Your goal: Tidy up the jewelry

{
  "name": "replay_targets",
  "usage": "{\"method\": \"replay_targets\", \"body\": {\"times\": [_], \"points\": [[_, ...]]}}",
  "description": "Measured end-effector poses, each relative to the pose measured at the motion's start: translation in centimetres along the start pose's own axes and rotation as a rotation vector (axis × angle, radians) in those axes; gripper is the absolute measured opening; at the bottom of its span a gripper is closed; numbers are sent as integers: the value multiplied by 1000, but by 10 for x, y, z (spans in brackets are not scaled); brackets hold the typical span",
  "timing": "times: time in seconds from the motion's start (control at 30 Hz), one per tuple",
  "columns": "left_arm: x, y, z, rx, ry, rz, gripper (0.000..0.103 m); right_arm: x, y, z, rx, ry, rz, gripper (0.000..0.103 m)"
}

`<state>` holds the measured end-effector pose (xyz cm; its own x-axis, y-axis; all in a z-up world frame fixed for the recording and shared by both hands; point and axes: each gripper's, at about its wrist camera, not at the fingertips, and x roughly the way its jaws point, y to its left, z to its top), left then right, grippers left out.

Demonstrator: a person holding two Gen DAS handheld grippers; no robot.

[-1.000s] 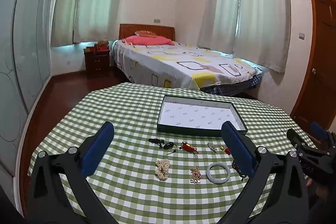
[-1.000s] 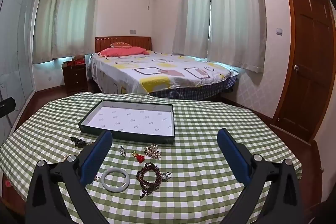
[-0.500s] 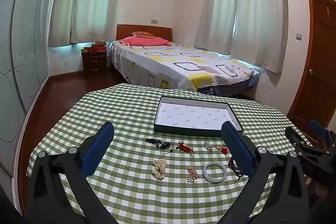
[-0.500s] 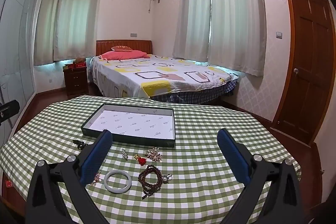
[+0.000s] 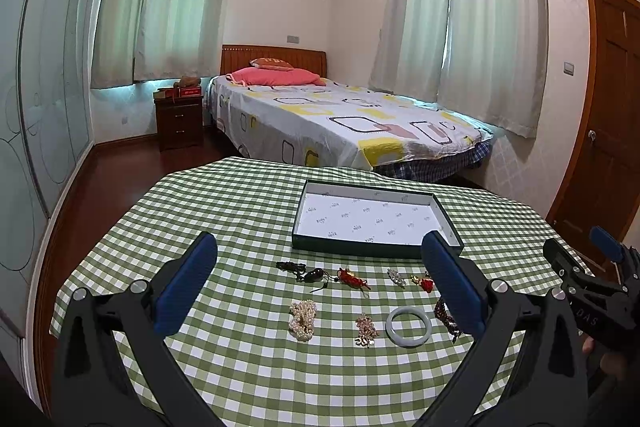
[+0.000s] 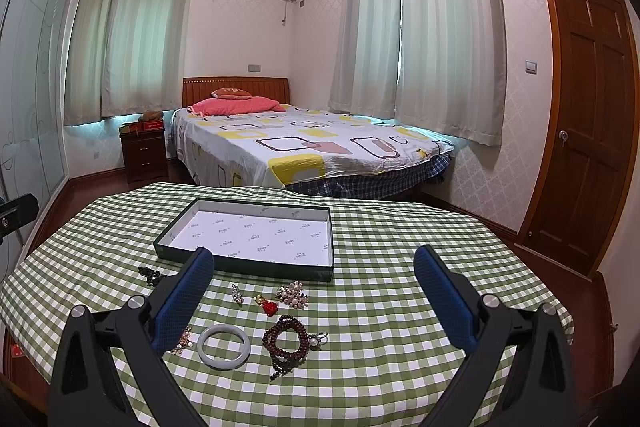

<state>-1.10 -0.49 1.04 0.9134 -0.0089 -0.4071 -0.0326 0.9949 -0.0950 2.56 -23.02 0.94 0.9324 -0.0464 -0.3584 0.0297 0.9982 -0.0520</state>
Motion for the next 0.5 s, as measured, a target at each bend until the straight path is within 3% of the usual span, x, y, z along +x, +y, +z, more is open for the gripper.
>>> {"method": "replay_targets", "body": {"times": [0.5], "points": [[-3,1,-1,-4,-11,4,100,0,0,-2,-2,-3,0,98]]}}
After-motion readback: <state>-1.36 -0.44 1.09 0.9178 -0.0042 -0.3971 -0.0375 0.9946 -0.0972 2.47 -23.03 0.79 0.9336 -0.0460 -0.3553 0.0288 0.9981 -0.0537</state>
